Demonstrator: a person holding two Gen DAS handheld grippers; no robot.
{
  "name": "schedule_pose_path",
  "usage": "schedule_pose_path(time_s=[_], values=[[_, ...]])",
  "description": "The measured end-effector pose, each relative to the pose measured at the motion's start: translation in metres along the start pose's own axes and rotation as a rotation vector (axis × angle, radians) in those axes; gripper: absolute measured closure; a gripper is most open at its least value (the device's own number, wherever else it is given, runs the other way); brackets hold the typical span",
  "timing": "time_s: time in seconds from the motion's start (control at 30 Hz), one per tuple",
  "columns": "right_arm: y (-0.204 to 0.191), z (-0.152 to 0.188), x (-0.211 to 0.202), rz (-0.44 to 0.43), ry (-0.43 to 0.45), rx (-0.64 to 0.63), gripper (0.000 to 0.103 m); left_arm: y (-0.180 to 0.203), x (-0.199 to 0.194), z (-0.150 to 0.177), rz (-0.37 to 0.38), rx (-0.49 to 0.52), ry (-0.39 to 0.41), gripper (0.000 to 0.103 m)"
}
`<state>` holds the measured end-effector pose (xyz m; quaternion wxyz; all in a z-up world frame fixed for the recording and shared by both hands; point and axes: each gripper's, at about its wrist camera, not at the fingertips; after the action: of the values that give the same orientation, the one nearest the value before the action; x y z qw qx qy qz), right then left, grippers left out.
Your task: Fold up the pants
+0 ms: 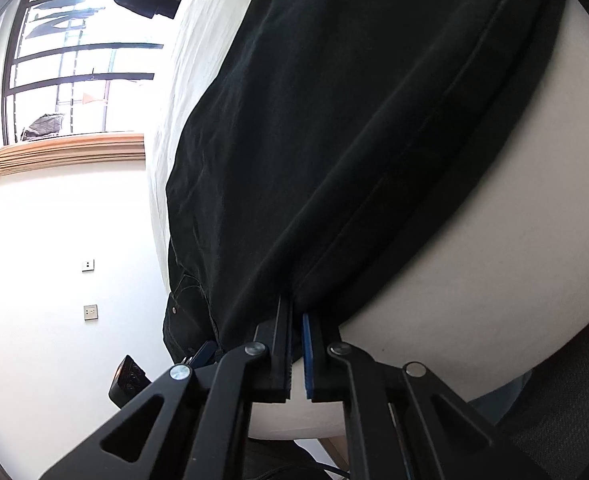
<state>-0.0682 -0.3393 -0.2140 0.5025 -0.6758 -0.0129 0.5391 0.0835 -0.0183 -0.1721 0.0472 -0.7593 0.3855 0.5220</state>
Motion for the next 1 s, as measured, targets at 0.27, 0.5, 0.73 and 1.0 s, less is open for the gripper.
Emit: schedule_pose_path(time_s=[0.27,0.5,0.73,1.0], values=[[0.014,-0.003,0.011,-0.038,-0.006,0.022,0.099,-0.010,-0.013,0.004,0.000,0.020,-0.028,0.048],[0.020,-0.007,0.004,-0.023,0.017,0.013,0.101,-0.013,-0.020,0.009,-0.020,0.061,-0.055,0.048],[0.006,-0.009,-0.043,0.117,0.060,-0.048,0.078,-0.019,-0.027,0.015,-0.022,0.044,-0.045,0.048],[-0.007,-0.074,-0.045,0.071,0.141,-0.156,0.077,-0.014,-0.026,0.012,-0.054,0.057,-0.078,0.048]])
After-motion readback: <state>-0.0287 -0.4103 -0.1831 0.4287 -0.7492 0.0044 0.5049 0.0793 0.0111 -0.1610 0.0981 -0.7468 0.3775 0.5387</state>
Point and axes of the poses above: each gripper's, at about its wrist camera, not at the fingertips, and x roughly the way its jaws point, y to its right, z to its underside, and after that the axes turned 9 degrees about z, right-handed
